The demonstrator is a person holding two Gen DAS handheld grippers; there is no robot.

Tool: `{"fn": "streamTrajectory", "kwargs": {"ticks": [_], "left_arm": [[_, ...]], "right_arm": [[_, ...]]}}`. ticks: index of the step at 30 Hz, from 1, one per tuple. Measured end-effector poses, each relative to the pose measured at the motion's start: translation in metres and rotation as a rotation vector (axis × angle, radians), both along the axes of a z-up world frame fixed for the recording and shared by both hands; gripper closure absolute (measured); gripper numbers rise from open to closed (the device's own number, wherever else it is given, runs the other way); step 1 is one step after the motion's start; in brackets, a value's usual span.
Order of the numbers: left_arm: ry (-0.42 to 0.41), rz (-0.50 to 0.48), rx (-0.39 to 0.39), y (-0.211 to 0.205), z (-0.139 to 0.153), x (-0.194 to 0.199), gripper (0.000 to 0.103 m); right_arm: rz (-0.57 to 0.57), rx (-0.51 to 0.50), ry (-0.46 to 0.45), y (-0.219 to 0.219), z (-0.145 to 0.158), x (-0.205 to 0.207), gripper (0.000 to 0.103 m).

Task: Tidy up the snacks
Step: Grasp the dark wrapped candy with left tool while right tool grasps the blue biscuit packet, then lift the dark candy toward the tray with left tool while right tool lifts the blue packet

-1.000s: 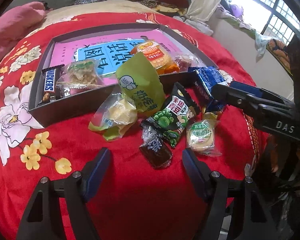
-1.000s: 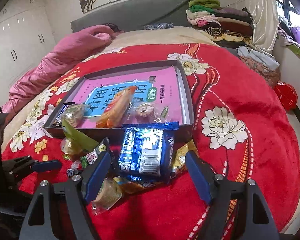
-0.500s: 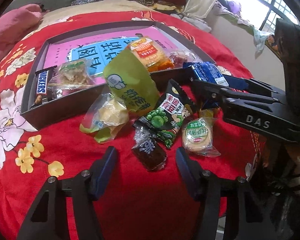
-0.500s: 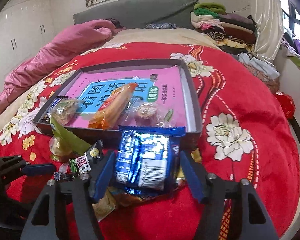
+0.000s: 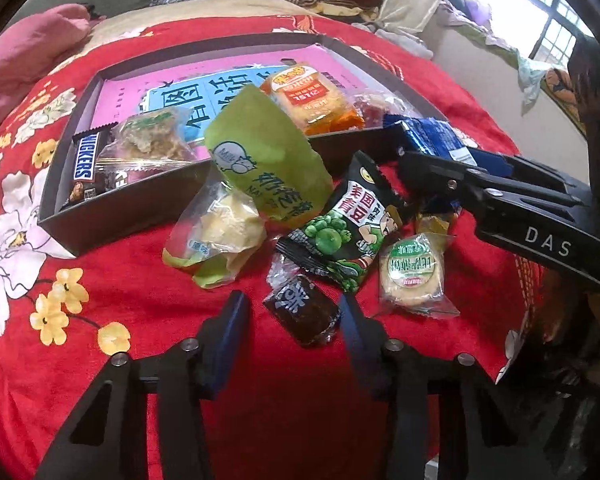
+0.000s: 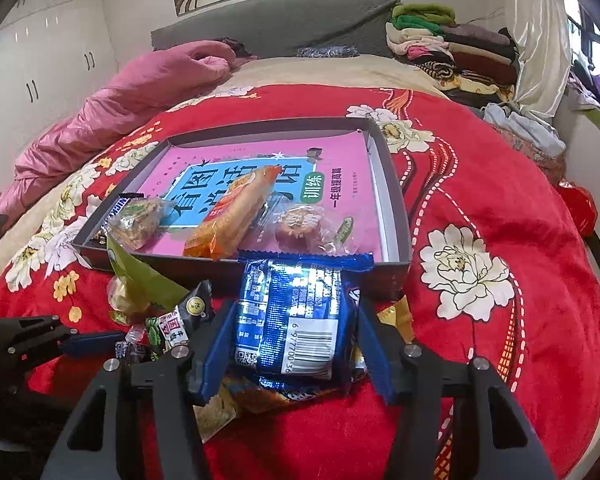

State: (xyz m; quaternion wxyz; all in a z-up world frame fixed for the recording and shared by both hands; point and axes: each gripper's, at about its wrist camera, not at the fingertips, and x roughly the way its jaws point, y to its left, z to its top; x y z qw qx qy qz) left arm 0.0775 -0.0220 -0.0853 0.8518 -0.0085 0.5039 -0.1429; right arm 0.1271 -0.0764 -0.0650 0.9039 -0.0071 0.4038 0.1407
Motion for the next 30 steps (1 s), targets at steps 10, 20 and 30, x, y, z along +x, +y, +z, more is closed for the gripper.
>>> {"fn": "streamTrajectory", "kwargs": {"ticks": [10, 20, 30], "left_arm": [[-0.003, -0.007, -0.033, 0.007, 0.007, -0.003, 0.065], [-0.050, 0.020, -0.080, 0.018, 0.034, -0.017, 0.065], [-0.108, 0.100, -0.102, 0.043, 0.054, -0.016, 0.065]], "right_arm": [[-0.029, 0.066, 0.000, -0.017, 0.009, -0.004, 0.045], [-0.038, 0.087, -0.011, -0.022, 0.014, -0.010, 0.045], [-0.027, 0.106, -0.045, -0.023, 0.025, -0.014, 0.045]]}}
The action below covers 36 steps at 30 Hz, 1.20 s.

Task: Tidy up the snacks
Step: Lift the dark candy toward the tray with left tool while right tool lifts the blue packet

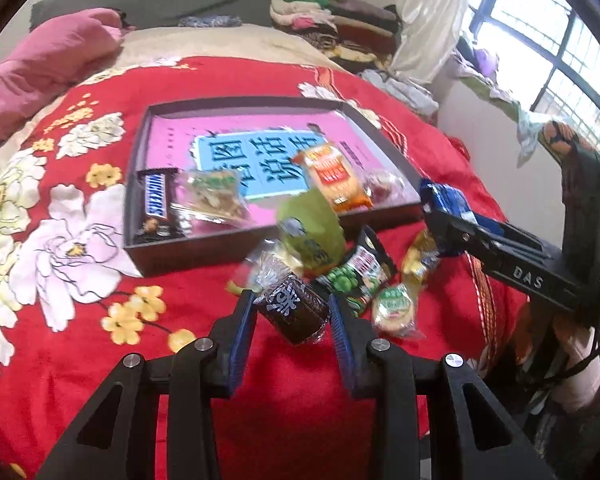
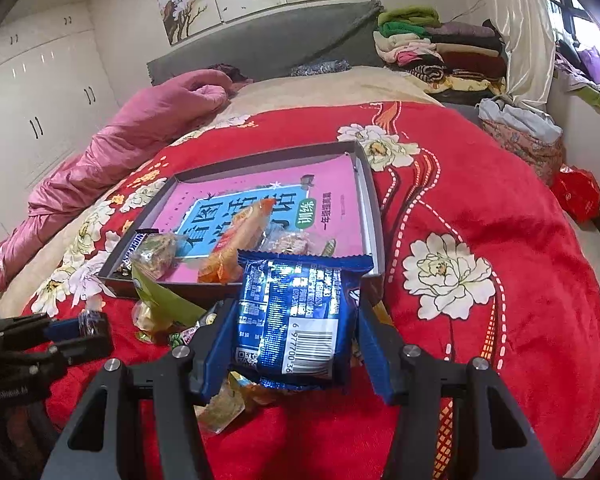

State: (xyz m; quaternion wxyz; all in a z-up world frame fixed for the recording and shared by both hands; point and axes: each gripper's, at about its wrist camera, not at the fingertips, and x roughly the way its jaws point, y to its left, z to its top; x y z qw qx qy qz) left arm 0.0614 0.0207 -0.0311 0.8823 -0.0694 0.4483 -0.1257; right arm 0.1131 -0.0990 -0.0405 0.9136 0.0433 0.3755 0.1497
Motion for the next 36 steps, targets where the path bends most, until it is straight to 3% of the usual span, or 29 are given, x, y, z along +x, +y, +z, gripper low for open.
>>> {"fn": "streamTrajectory", "kwargs": {"ticks": [21, 36], "left_arm": [[-0.048, 0.113, -0.004, 0.042, 0.013, 0.006, 0.065], [-0.064, 0.140, -0.036, 0.060, 0.017, 0.006, 0.065]], "right_arm": [[0.000, -0.007, -0.021, 0.002, 0.007, -0.001, 0.045], [-0.008, -0.044, -0.034, 0.011, 0.013, -0.003, 0.045]]}}
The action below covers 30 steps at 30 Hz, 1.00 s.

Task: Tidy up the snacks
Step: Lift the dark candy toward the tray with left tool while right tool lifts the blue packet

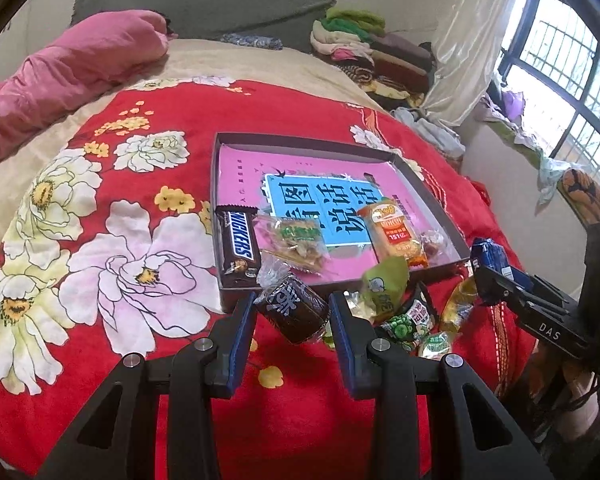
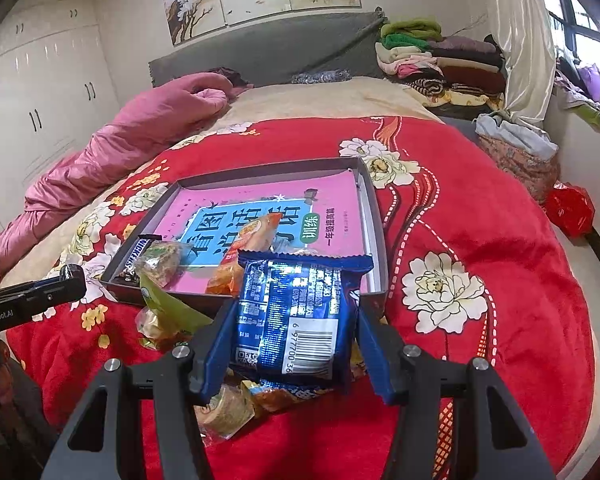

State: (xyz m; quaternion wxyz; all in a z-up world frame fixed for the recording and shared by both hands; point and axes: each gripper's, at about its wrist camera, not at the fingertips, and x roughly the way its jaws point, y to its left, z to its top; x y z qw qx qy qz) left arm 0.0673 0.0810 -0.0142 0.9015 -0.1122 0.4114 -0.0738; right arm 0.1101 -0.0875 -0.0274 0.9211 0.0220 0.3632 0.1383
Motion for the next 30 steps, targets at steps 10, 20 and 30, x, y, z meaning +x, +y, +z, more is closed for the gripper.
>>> {"fn": "streamTrajectory", "kwargs": {"ticks": [10, 20, 30], "left_arm": [[-0.054, 0.022, 0.010, 0.007, 0.008, 0.000, 0.065], [-0.087, 0.025, 0.019, 0.010, 0.009, 0.007, 0.065], [-0.091, 0.036, 0.003, 0.016, 0.005, 0.021, 0.065]], "right_arm": [[0.006, 0.003, -0.024, 0.009, 0.010, 0.001, 0.045], [-0.018, 0.026, -0.069, 0.007, 0.025, 0.008, 0.045], [-0.045, 0.042, -0.082, 0.001, 0.033, 0.017, 0.045]]}}
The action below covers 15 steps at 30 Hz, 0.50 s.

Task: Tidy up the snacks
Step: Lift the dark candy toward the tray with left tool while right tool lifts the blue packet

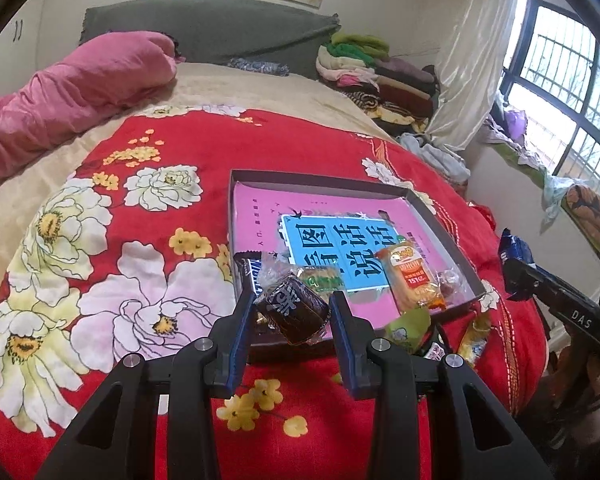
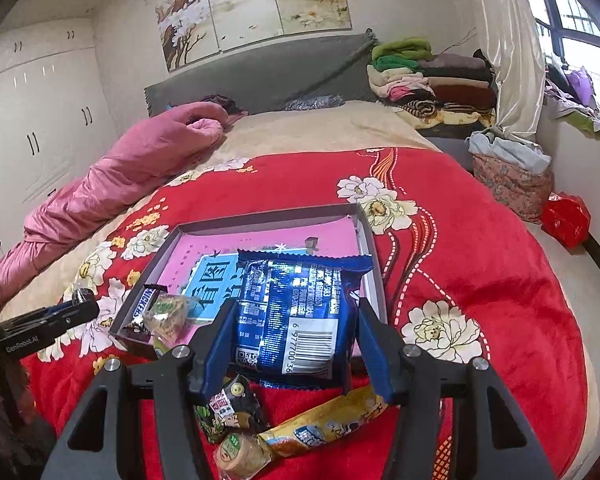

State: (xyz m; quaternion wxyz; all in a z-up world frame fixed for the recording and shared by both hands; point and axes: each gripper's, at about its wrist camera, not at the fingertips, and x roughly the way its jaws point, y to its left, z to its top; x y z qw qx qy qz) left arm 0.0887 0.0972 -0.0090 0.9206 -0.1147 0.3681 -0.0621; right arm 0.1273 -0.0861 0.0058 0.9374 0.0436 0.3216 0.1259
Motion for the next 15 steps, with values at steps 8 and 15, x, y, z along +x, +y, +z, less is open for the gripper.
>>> {"fn": "streamTrajectory", "kwargs": {"ticks": [8, 15], "left_arm": [[0.009, 0.000, -0.026, 0.001, -0.002, 0.013, 0.065], [0.028, -0.002, -0.047, -0.002, -0.006, 0.024, 0.065]], "right_arm": [[-0.005, 0.004, -0.012, 0.003, 0.006, 0.004, 0.045], [0.011, 0.003, -0.017, 0.010, 0.011, 0.009, 0.045]]}}
